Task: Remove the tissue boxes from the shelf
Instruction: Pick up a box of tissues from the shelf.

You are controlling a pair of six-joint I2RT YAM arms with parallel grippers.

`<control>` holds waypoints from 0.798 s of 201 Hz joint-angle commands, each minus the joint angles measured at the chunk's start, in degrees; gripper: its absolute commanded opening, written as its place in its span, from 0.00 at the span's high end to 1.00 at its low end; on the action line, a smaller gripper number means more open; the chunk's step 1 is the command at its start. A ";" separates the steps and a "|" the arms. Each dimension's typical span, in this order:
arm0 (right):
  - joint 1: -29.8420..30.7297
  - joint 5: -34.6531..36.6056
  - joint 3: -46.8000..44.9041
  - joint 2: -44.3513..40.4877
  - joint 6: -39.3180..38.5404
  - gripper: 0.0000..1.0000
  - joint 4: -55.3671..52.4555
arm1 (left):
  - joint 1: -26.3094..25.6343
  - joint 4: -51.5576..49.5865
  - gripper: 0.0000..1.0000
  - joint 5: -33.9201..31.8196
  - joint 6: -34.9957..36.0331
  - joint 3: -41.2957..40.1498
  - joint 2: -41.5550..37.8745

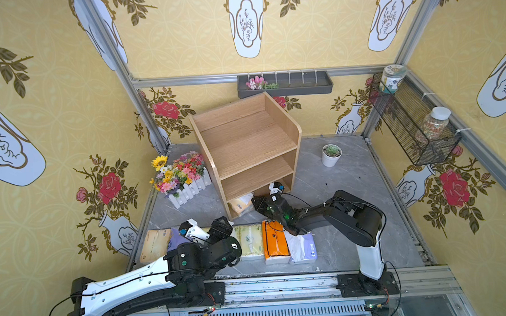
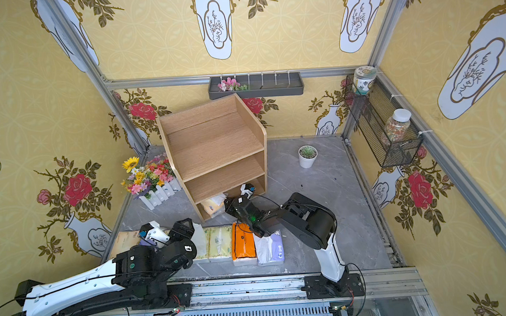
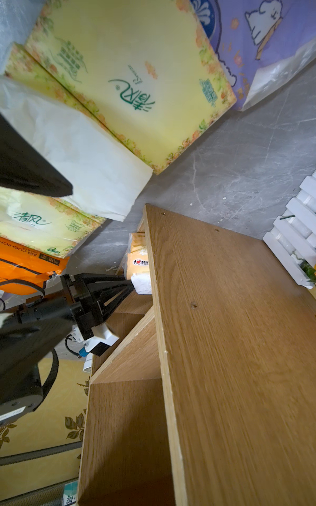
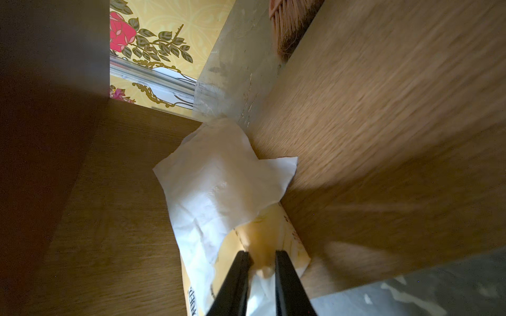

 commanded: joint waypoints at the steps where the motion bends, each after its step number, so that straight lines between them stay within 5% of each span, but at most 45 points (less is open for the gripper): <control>1: -0.13 -0.17 0.02 0.32 0.35 0.84 -0.06 | 0.04 0.34 0.25 -1.66 -0.91 -0.53 0.14; 57: -0.78 -1.60 -1.09 -1.20 1.25 1.00 0.32 | 0.06 1.85 0.24 -1.13 -0.32 0.09 1.39; 160: -1.52 -2.41 -5.13 -10.13 4.27 1.00 -4.78 | 0.15 6.90 0.24 -0.69 2.30 -0.56 2.44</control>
